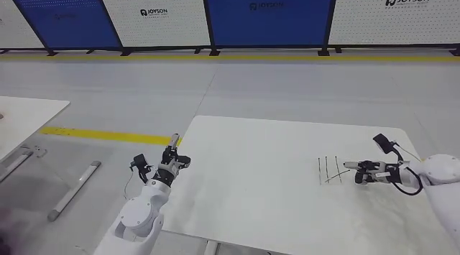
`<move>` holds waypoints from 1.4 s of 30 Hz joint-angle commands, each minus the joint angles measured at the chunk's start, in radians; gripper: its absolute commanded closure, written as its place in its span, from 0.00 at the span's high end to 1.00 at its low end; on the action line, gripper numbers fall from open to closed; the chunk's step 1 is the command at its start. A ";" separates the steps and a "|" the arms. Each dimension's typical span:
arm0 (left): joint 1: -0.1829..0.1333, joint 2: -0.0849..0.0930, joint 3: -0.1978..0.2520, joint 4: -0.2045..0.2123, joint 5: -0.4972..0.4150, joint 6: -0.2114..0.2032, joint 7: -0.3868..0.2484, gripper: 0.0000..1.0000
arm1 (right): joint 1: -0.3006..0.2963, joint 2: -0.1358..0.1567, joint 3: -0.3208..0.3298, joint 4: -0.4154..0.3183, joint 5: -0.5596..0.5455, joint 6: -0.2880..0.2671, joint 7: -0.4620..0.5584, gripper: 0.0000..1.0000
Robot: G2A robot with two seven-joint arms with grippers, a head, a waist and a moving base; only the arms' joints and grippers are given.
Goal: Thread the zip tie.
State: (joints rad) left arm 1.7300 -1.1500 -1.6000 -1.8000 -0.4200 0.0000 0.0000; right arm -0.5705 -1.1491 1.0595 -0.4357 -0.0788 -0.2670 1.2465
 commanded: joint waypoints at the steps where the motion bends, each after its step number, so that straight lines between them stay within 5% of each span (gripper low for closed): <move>1: 0.000 0.000 0.000 0.000 0.000 0.000 0.000 1.00 | 0.008 -0.005 -0.008 0.018 -0.003 0.001 -0.001 0.48; 23: 0.000 0.000 0.000 0.000 0.000 0.000 0.000 1.00 | 0.070 -0.039 -0.049 0.129 -0.013 -0.006 -0.020 0.25; 42: 0.000 0.000 0.000 0.000 0.000 0.000 0.000 1.00 | 0.091 -0.054 -0.065 0.151 -0.027 0.011 -0.029 0.22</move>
State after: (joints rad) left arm 1.7300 -1.1500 -1.6000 -1.8000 -0.4200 0.0000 0.0000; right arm -0.4803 -1.2018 0.9963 -0.2848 -0.1045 -0.2586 1.2178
